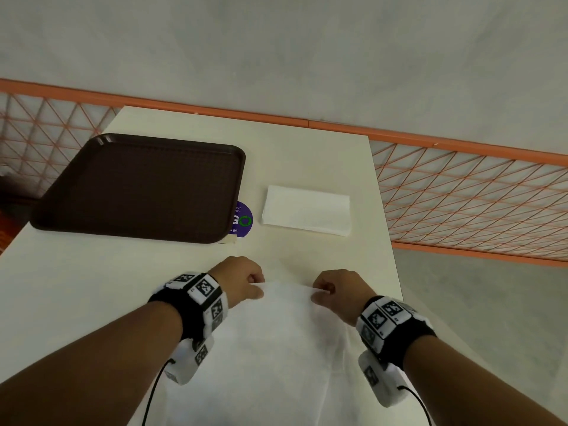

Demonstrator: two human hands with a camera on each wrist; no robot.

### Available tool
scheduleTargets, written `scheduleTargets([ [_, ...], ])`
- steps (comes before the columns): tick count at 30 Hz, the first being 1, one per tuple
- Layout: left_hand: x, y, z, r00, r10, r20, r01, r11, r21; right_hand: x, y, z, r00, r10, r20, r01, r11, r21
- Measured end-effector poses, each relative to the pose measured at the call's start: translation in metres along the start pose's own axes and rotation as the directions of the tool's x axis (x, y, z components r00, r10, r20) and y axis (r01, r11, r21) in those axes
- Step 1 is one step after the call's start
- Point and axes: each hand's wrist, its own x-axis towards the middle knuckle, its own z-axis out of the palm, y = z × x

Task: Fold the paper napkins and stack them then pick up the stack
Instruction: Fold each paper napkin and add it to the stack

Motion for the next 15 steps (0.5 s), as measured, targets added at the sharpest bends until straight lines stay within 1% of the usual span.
scheduleTargets([
  [4,-0.002,-0.014,-0.009,0.997,-0.018,-0.073,0.003,0.981,-0.196,-0.007,0.011,-0.008,0.998,0.050,-0.047,-0.037,0.971,0.237],
  [7,0.001,-0.019,-0.012,0.990,-0.022,-0.138,-0.024,0.946,-0.323,-0.007,0.014,-0.010,0.990,0.119,-0.073,-0.074,0.890,0.449],
  [9,0.005,-0.020,-0.014,0.983,-0.051,-0.174,-0.025,0.912,-0.409,-0.005,0.012,-0.012,0.984,0.160,-0.073,-0.092,0.823,0.561],
  [12,0.016,-0.017,-0.018,0.969,-0.100,-0.227,-0.024,0.871,-0.490,0.002,0.009,-0.018,0.975,0.201,-0.094,-0.089,0.745,0.661],
  [15,0.031,-0.009,-0.022,0.950,-0.146,-0.275,-0.015,0.861,-0.509,0.015,0.007,-0.029,0.958,0.242,-0.153,-0.065,0.703,0.708],
])
